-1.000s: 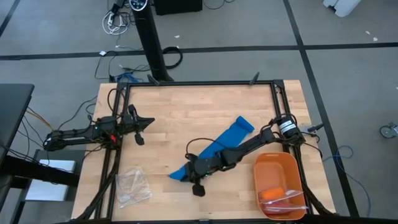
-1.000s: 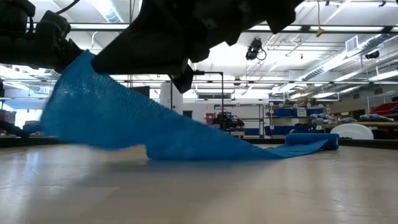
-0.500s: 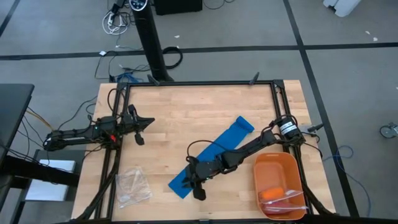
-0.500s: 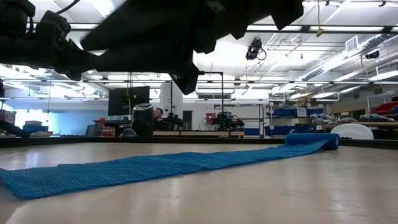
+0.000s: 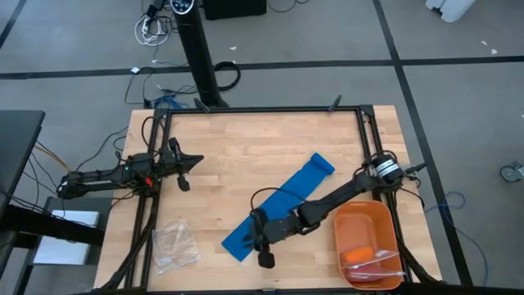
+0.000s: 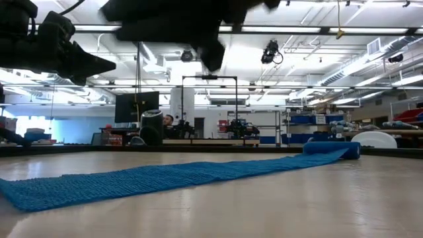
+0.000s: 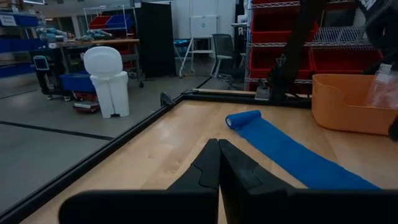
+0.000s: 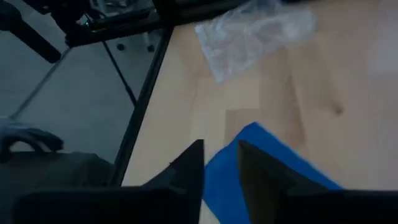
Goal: Roll bandage
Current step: Roll the blue bandage
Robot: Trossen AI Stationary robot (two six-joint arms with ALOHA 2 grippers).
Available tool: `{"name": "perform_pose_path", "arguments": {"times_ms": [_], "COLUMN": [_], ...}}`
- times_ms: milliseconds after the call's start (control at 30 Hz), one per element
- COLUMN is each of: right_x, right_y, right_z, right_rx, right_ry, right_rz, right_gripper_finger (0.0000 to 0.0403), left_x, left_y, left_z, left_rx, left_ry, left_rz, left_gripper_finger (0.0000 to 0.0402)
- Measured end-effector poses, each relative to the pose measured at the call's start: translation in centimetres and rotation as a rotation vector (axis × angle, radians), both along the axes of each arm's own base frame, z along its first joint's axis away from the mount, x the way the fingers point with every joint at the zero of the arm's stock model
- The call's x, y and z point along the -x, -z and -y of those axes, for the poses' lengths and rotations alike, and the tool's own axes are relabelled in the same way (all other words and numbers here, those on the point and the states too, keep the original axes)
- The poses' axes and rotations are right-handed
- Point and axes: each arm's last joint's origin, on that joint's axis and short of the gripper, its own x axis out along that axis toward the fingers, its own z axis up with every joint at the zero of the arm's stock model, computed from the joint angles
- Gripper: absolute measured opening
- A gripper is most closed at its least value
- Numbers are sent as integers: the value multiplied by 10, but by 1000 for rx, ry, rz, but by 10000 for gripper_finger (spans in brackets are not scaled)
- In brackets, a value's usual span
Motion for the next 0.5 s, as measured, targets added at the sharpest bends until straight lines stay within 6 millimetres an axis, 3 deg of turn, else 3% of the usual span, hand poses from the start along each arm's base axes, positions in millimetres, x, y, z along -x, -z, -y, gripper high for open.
{"name": "perform_pose_path", "arguments": {"times_ms": [233,500], "right_x": [30,70], "right_y": [-51,-79], "right_z": [7,32], "right_rx": [201,396], "right_ry": [113,284], "right_rz": [24,-133], "right_gripper_finger": [11,5], "left_x": [0,0], "left_y": [0,0], "left_z": [0,0], "left_rx": [0,0], "left_ry": [0,0], "left_rz": [0,-1], "left_gripper_finger": [6,6]}}
